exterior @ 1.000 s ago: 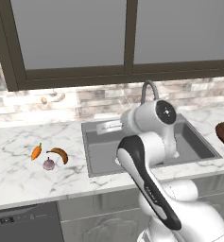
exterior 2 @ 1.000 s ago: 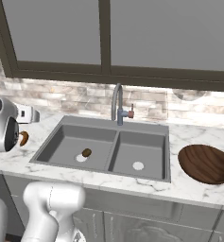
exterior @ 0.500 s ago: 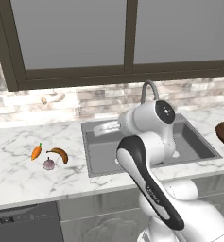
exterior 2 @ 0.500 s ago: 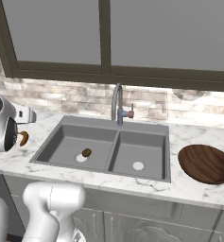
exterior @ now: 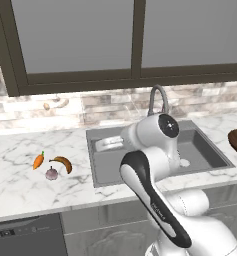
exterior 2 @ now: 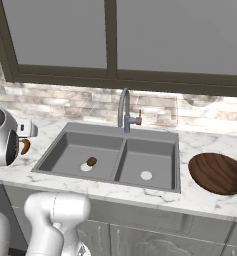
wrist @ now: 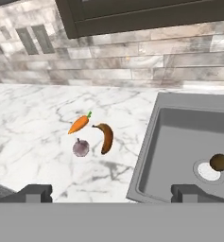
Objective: There is a mixed pile of frozen fruits and vegetables on the counter. Locate all the frozen vegetables and place the items in a bowl on the counter. Take all the frozen fruits and defrost them in a running sink.
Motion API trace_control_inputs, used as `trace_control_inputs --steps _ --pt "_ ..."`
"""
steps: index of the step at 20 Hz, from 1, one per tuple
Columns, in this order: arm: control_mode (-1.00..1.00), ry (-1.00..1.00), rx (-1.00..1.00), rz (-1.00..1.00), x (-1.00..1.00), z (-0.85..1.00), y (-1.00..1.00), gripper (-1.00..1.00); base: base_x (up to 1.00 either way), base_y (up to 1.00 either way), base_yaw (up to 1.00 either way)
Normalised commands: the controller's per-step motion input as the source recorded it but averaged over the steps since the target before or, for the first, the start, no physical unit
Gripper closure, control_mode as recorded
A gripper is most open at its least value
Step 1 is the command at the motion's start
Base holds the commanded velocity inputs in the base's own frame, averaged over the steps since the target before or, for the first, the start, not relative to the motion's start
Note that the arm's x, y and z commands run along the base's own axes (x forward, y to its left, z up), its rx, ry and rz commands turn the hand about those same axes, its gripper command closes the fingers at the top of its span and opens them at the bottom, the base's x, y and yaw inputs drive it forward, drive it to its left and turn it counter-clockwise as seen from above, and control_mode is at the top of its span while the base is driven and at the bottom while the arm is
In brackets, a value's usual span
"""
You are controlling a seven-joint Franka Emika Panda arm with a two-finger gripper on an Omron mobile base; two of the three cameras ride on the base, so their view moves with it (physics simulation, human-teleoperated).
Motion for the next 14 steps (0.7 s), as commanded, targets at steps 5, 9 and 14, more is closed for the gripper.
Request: trace_control_inputs --steps 5,9,14 --pt "-1.00 0.18 -0.01 0.00 0.02 -0.02 0.34 -1.00 0.00 0.00 0.00" --pt "-1.00 0.16 0.00 0.00 0.06 -0.05 0.35 -1.00 0.00 0.00 0.00" --pt "-1.00 0.09 0.00 0.00 0.05 -0.09 0.24 -1.00 0.00 0.00 0.00"
